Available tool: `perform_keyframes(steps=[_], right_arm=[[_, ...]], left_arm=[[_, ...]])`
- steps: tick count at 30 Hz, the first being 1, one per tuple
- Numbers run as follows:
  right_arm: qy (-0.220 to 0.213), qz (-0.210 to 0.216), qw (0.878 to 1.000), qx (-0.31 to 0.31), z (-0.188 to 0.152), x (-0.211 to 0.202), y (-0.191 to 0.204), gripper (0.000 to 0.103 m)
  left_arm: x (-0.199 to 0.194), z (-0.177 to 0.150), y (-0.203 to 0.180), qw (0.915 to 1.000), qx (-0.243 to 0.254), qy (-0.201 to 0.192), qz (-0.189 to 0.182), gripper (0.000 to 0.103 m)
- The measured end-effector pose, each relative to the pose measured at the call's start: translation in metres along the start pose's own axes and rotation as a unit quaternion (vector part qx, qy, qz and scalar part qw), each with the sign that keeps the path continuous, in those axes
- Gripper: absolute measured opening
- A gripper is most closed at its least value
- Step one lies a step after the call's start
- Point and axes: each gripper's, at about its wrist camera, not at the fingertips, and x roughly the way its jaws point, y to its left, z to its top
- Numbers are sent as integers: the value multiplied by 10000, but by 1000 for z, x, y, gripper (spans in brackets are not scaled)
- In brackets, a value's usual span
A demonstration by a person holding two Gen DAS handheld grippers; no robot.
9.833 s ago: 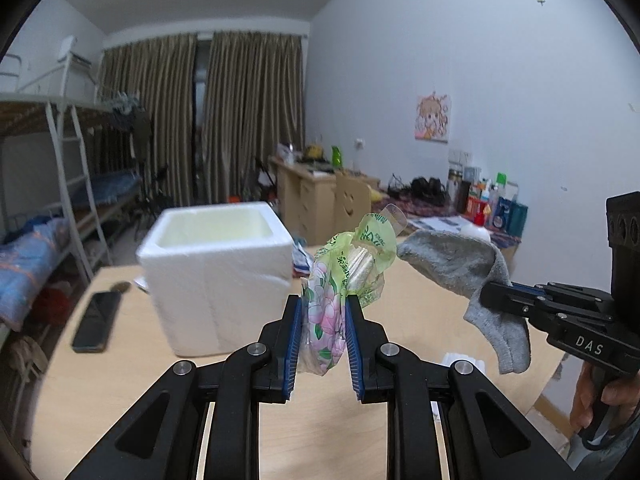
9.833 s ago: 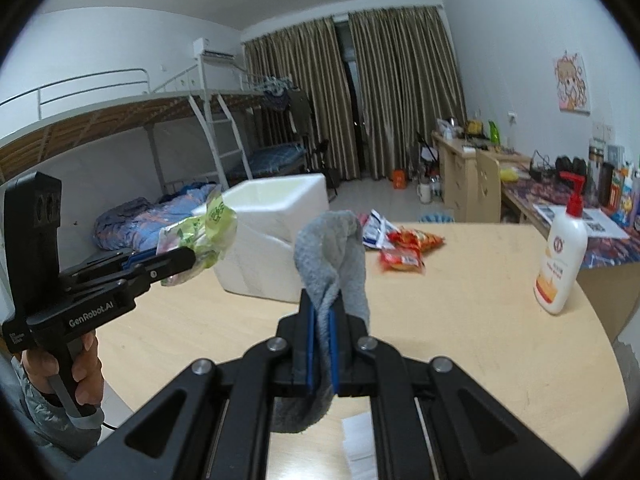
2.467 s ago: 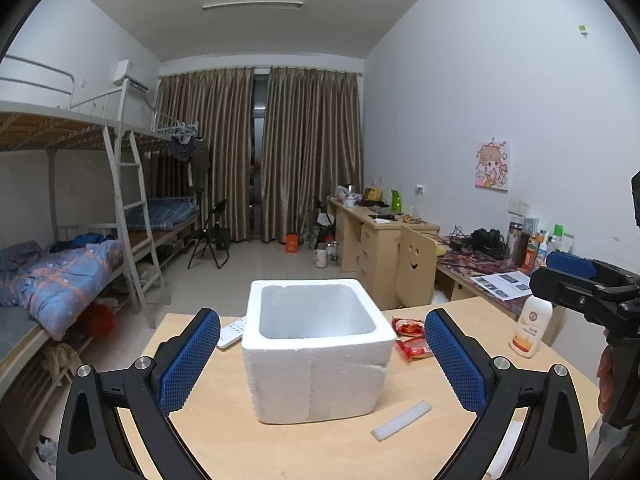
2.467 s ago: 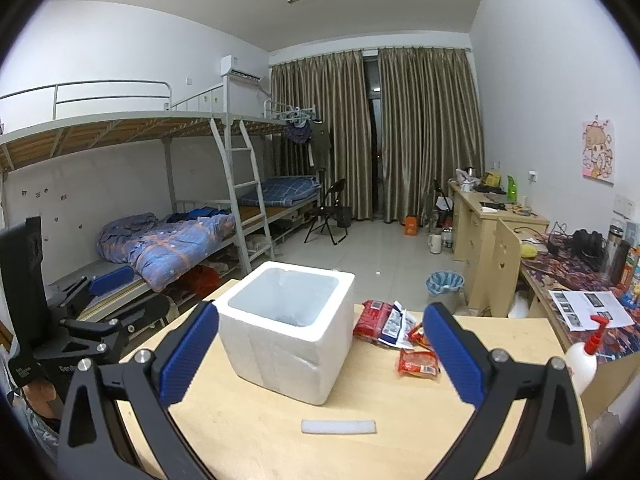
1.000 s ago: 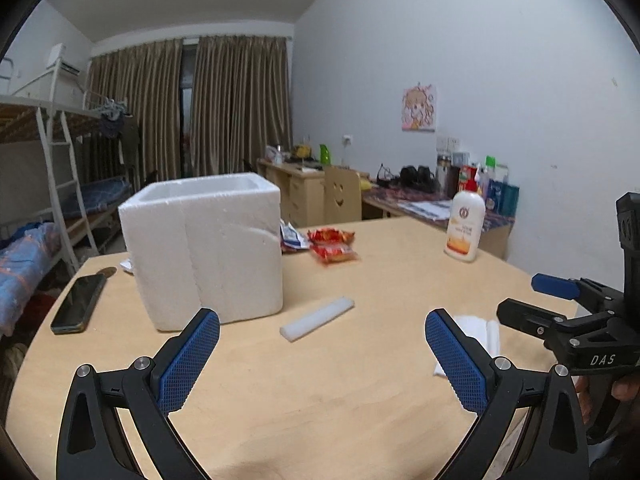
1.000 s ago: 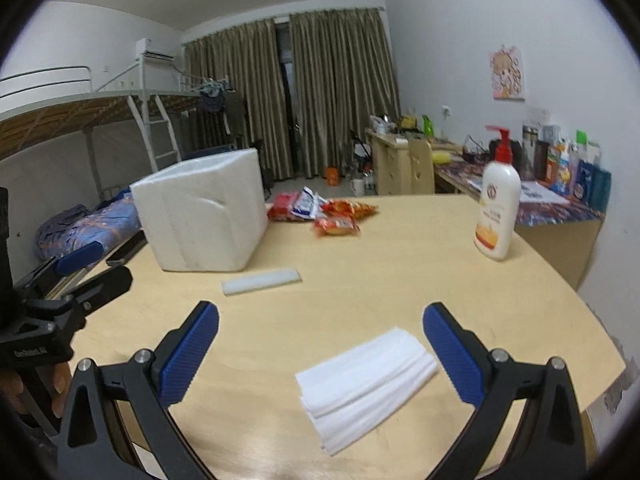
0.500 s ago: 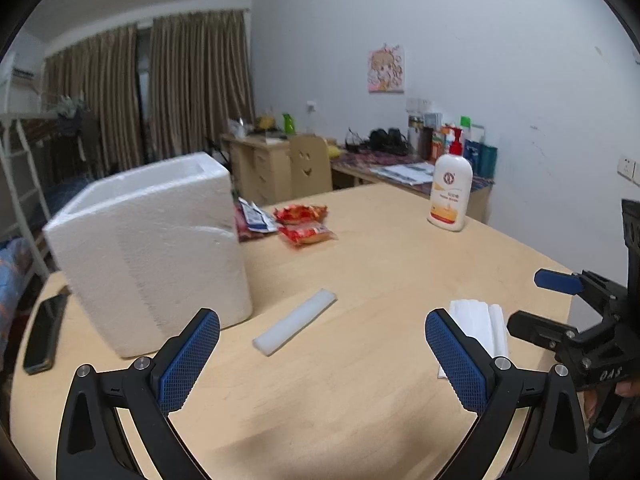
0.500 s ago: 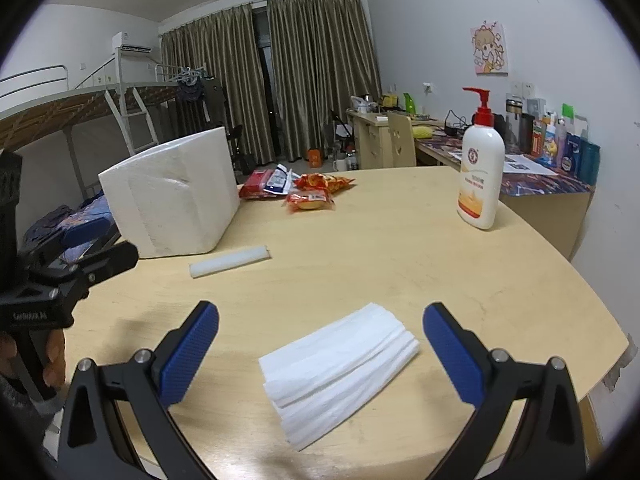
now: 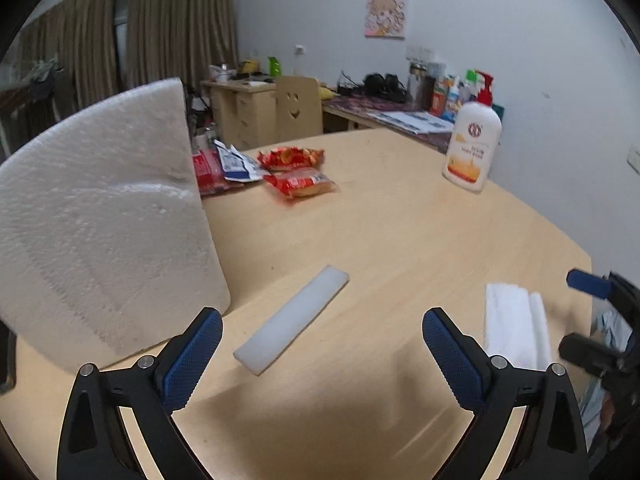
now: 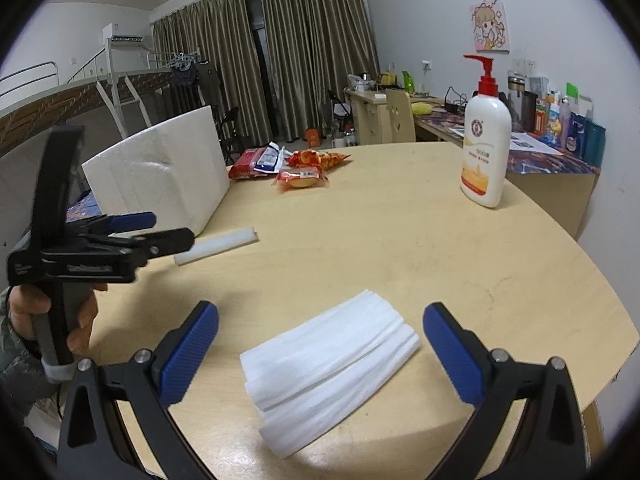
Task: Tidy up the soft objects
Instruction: 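Move the left gripper to the white foam strip while the right gripper approaches the white tissues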
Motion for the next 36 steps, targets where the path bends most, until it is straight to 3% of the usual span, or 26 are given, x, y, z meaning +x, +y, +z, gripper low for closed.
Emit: perform_keyframes(steps=[7,14,28,29,32,36], right_arm=[[161,102,9998,-25,-1,9,0,103],[357,164,9991,-141,-5,16,7,103],[518,87,9985,-181,-12,22,9,103],[550,43,9983,-195,-13,23,9,103],[604,-79,9980,-175,-15,25,7,103],[642,-175,9977,-139,-16,26,3,103]], left_arm=[[24,-6,9,9991,241,291,-203,78],[37,-5,26,9975,71,564,-421,77],[48,-6,34,9956,139,862,-354,72],[49,-6,32,9955,198,879,-294,71],[49,-8,25,9951,392,899,-74,53],[46,-10,20,9950,527,849,-94,41]])
